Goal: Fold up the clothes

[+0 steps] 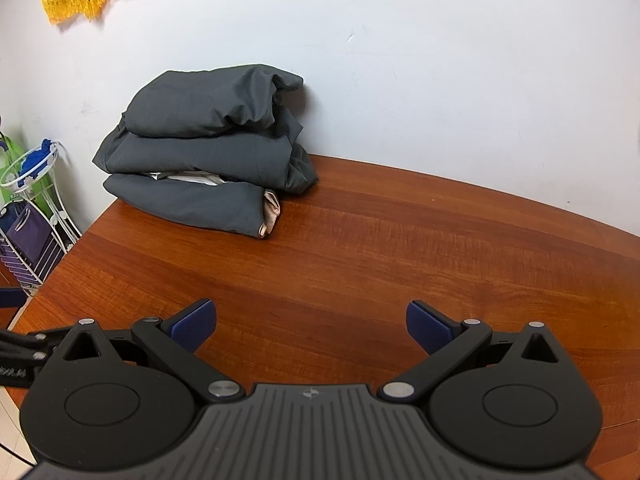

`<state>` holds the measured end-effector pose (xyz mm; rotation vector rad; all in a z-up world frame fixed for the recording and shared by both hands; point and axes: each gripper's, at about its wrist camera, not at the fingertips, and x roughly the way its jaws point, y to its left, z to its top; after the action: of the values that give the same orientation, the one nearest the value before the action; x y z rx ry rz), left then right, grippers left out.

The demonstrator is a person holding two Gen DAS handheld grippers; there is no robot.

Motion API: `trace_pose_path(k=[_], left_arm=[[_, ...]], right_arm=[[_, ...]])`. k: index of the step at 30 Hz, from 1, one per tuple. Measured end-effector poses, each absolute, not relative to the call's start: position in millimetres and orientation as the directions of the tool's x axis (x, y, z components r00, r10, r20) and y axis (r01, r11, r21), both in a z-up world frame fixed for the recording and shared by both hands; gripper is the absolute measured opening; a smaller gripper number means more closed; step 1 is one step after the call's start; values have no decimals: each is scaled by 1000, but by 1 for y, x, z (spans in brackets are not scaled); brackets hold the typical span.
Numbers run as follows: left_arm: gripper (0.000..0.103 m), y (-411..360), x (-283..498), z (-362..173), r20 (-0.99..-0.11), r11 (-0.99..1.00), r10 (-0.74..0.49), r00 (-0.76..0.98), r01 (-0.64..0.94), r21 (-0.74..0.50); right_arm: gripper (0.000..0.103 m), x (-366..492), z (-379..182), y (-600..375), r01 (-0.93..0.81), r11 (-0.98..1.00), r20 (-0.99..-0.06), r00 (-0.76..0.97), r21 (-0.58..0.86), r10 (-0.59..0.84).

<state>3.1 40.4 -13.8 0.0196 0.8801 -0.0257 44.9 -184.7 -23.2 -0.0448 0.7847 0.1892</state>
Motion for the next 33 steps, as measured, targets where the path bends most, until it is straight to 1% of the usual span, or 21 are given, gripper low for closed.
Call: trace_pose_path(k=[6, 12, 15, 26, 27, 29, 33], left_arm=[[103, 49, -7, -14, -775, 1000, 0, 632, 18, 15], [103, 63, -18, -13, -781, 999, 33, 624, -4, 39], [103, 71, -25, -12, -784, 999, 49, 618, -18, 48], [103, 105, -49, -6, -788, 994, 103, 606, -95, 57], [103, 109, -52, -8, -794, 992, 114, 598, -108, 61], [103, 113, -56, -9, -800, 990, 124, 586, -125, 62], [103, 124, -63, -14, -817, 983, 149, 558, -170, 63]], right_arm=[[102, 61, -36, -172, -227, 974, -712, 681, 15, 170], [102, 90, -49, -150, -285, 958, -709, 669, 33, 223], [102, 112, -59, -137, -319, 946, -700, 663, 56, 266], [102, 195, -99, -92, -391, 918, -693, 643, 70, 327], [102, 202, -103, -88, -396, 916, -693, 642, 67, 328], [97, 214, -111, -81, -402, 913, -697, 636, 66, 331], [96, 233, -126, -74, -410, 909, -709, 621, 70, 334]])
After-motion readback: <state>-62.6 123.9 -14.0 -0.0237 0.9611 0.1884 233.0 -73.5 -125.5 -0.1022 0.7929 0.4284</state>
